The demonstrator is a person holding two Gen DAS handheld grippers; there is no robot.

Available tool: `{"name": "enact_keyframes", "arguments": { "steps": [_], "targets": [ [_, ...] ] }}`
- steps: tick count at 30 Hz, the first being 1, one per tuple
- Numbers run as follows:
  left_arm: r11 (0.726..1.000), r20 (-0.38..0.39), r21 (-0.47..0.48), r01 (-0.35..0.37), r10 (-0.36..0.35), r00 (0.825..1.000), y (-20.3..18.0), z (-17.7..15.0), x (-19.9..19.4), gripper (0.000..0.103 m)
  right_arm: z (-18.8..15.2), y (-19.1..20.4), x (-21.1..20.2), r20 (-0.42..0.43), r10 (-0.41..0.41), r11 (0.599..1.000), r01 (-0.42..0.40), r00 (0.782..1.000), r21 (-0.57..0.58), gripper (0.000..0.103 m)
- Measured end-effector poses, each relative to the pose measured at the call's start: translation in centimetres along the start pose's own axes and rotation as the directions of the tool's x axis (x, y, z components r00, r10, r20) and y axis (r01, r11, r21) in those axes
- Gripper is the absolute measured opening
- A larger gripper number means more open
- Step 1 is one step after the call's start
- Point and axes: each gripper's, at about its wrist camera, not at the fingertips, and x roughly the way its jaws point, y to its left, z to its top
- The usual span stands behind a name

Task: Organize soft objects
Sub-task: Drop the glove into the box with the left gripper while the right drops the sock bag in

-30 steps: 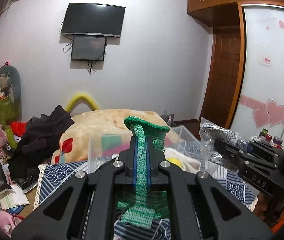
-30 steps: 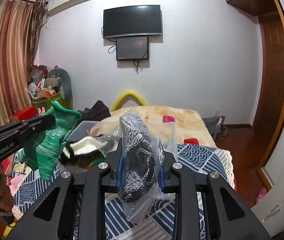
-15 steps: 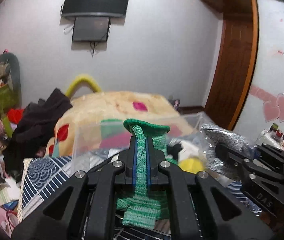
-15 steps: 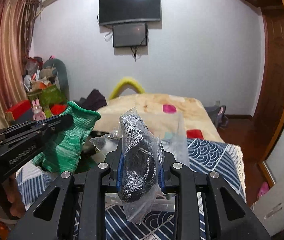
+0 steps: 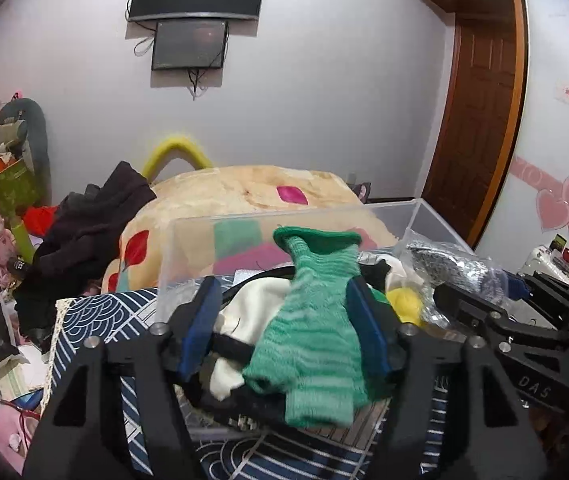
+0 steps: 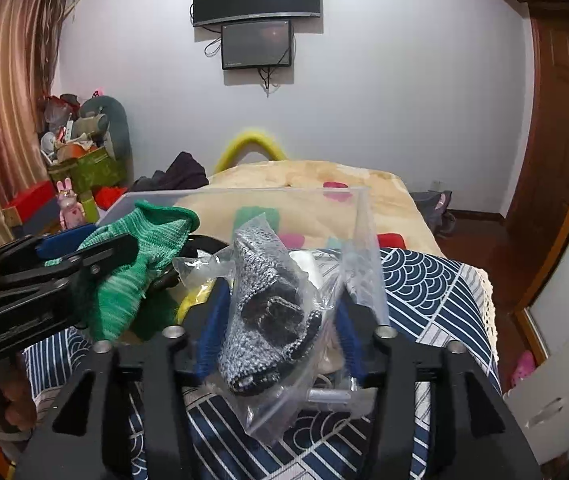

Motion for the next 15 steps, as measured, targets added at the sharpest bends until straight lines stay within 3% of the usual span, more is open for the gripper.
{"name": "enact_keyframes", "arguments": {
  "steps": [5,12,15],
  "targets": [
    [0.999,0.022,0.032,0.020,-0.021,1.000,-0.5,-0.2,-2.5,0.071,0.2,-0.3,-1.8,0.043,0.023,1.000,-0.024,0.999,0.006,0.063],
    [0.997,0.148,0.075,-0.010,-0.001,0.989,-1.6,0.0,-7.4,0.092,0.8,0.1,-5.8,0.150,0.040,0.999,-0.037,0.988,-0.023,0.073],
    [0.996,0.191,0.090,-0.015,-0.003,0.982,-2.0,0.0,-9.5,0.094,1.0,0.4,-7.4,0.201,0.045,0.999,-0.038,0.979,-0.038,0.080]
  ]
}}
